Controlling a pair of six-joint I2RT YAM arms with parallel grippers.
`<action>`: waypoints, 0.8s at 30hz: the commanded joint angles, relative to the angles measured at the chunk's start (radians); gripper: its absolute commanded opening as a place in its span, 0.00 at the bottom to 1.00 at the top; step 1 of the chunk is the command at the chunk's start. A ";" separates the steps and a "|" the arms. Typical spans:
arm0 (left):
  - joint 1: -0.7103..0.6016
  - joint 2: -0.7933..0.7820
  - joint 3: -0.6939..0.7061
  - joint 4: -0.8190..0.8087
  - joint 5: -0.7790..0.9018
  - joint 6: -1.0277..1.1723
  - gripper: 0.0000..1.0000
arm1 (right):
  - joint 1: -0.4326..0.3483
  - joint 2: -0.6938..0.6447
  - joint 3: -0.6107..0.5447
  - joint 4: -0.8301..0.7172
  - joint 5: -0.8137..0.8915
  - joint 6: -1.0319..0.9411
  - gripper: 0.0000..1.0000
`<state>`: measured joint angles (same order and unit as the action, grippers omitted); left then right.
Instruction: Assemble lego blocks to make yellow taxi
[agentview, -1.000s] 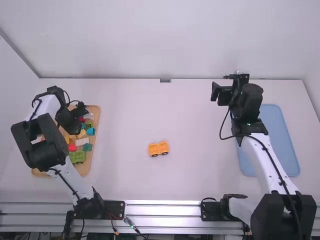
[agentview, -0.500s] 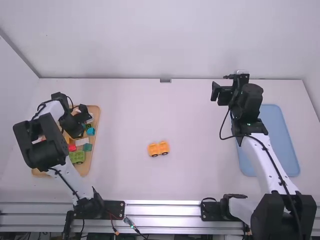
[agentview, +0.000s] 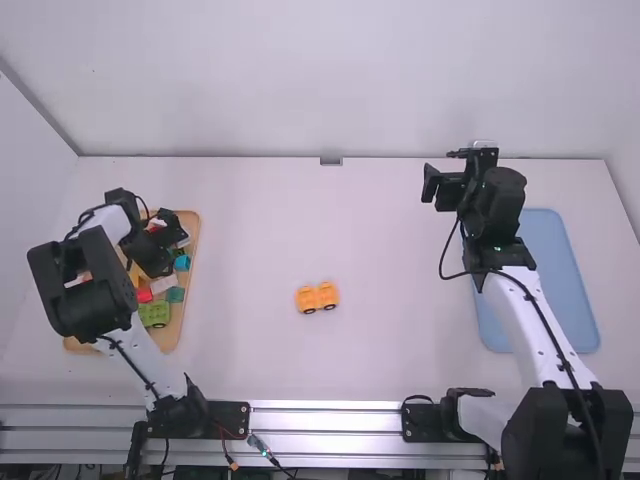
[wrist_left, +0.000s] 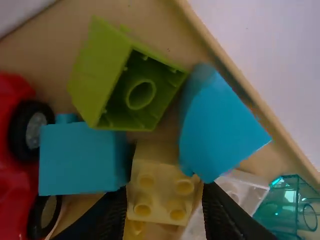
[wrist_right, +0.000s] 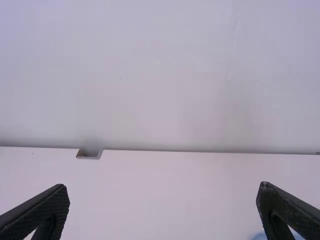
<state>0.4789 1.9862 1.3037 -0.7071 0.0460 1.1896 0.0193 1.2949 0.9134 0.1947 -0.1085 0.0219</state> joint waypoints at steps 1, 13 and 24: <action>0.005 0.010 -0.019 0.012 0.018 0.004 0.42 | 0.002 0.007 0.035 0.001 0.001 0.005 0.99; -0.001 0.010 -0.063 0.072 0.014 0.005 0.41 | 0.002 0.007 0.035 0.003 -0.002 0.008 0.99; -0.002 0.009 -0.052 0.069 0.019 0.005 0.15 | 0.002 0.007 0.035 0.003 -0.003 0.008 0.99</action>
<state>0.4789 1.9858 1.2503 -0.6136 0.0452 1.1919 0.0196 1.2949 0.9134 0.1951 -0.1120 0.0284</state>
